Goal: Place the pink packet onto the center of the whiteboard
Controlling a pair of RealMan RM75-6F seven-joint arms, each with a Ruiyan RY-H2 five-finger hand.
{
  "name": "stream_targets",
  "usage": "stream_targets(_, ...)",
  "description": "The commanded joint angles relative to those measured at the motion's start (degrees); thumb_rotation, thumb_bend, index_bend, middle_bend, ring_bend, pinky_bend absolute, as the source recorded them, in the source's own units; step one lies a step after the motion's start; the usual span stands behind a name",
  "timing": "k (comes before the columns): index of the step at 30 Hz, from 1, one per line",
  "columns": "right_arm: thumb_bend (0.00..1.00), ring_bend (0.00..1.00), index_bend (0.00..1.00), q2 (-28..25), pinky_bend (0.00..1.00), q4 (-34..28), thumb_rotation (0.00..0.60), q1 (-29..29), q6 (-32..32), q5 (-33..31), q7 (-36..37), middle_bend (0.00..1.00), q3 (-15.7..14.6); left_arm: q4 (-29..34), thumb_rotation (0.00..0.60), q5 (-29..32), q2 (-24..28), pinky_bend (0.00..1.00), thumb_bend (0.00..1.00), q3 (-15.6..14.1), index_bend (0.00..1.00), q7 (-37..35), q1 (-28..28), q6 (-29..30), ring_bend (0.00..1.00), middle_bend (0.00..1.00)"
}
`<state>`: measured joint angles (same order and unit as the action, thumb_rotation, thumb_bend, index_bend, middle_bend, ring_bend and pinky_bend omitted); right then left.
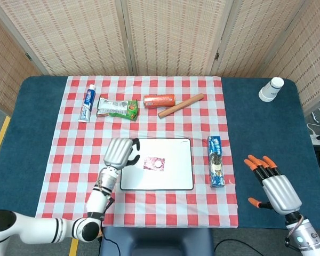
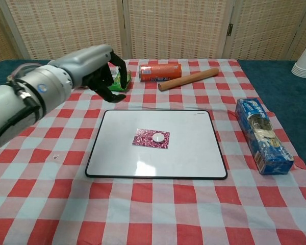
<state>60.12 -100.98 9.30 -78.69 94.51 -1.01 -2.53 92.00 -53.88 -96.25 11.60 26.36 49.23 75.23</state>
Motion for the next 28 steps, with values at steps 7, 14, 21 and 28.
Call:
stream_targets(7,0.06,0.0,0.0,0.3,0.01,0.0,0.6,-1.1,-1.7,0.8,-0.7,0.01,-0.2,-4.6,0.6,-22.6,13.7,0.62,0.22,-15.8,0.27,-30.9,-25.1,17.5,0.45,0.43)
stream_targets(14,0.06,0.0,0.0,1.3,0.01,0.1,0.6,-1.2,-1.3,0.0,-3.1,0.01,0.0,-8.7,0.599,-22.5,17.7,0.11,0.19,-18.8,0.0,-38.9,-32.0,15.5,0.01,0.03)
stream_targets(21,0.06,0.0,0.0,1.9,0.01,-0.2,0.6,-1.8,-2.3,-1.5,-4.6,0.01,0.9,-14.0,0.543,-23.7,18.2,0.0,0.19,-18.0,0.0,-44.6,-34.2,12.1,0.0,0.0)
stream_targets(28,0.06,0.0,0.0,2.5,0.01,-0.2,0.6,-1.9,-1.9,-2.0,-5.8,0.01,1.1,-14.4,0.537,-25.6,17.8,0.0,0.19,-16.0,0.0,-44.4,-34.2,9.9,0.0,0.0)
